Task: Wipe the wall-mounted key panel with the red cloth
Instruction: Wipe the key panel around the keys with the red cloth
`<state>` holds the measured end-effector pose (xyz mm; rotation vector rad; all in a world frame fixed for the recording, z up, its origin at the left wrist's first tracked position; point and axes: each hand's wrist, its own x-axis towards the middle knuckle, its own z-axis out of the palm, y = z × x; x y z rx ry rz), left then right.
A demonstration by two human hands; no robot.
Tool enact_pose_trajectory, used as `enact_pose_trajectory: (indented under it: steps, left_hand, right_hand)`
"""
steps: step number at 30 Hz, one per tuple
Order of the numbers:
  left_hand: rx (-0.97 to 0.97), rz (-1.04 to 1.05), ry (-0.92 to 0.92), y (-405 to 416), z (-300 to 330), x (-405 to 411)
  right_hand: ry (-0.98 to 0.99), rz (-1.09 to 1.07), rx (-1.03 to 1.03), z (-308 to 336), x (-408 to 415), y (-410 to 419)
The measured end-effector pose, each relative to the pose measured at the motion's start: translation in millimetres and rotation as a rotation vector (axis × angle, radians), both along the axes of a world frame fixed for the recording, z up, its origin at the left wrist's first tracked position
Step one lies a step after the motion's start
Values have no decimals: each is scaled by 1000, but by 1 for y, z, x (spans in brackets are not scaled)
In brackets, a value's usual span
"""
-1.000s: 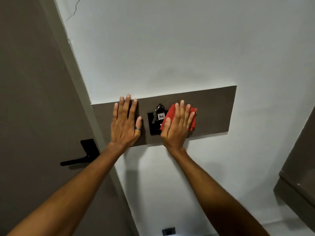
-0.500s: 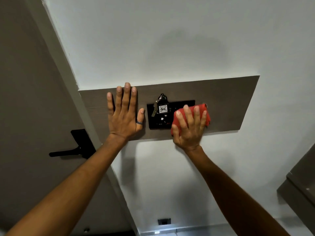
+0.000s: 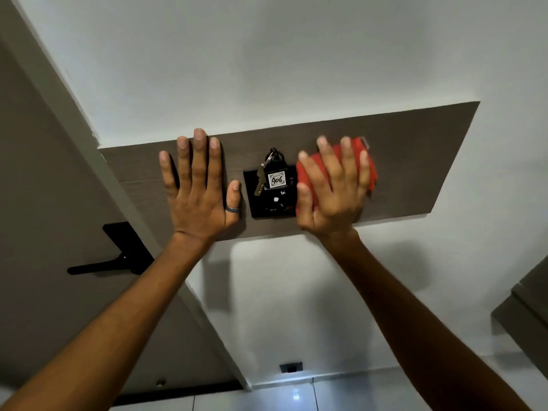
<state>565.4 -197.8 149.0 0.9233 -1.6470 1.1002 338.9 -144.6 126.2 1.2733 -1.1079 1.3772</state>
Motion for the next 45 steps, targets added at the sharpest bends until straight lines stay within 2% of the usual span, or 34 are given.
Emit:
enact_pose_trajectory:
  steps: [2,9,14,21,26,31,37,42,45]
  left_hand:
    - [6,-1,1,-1,-1,-2]
    - [-26,14,10,1,2,-1]
    - [-7,-11,-3,1,2,-2]
    - [29,-18,48,3,-10,-14]
    - [55,-38,51,5,-13,-21]
    - [65,-43,62,5,-17,-20]
    - [73,-33,55,6,-13,-20]
    - [71,-37,61,7,-15,-21]
    - [65,-25,55,8,-14,-20]
  right_hand:
    - [-91,-2,14,6,12,-10]
    - [65,-12,32,-51,0,10]
    - [4,7,17,-1,6,-11]
    - [79,13,58,-38,-4,11]
    - [51,30,22,18,3,-12]
    - [70,26,68,-40,-1,15]
    - [71,23,26,10,0,-8]
    - [96,-6,52,-47,0,11]
    - [103,13,37,-31,-2,6]
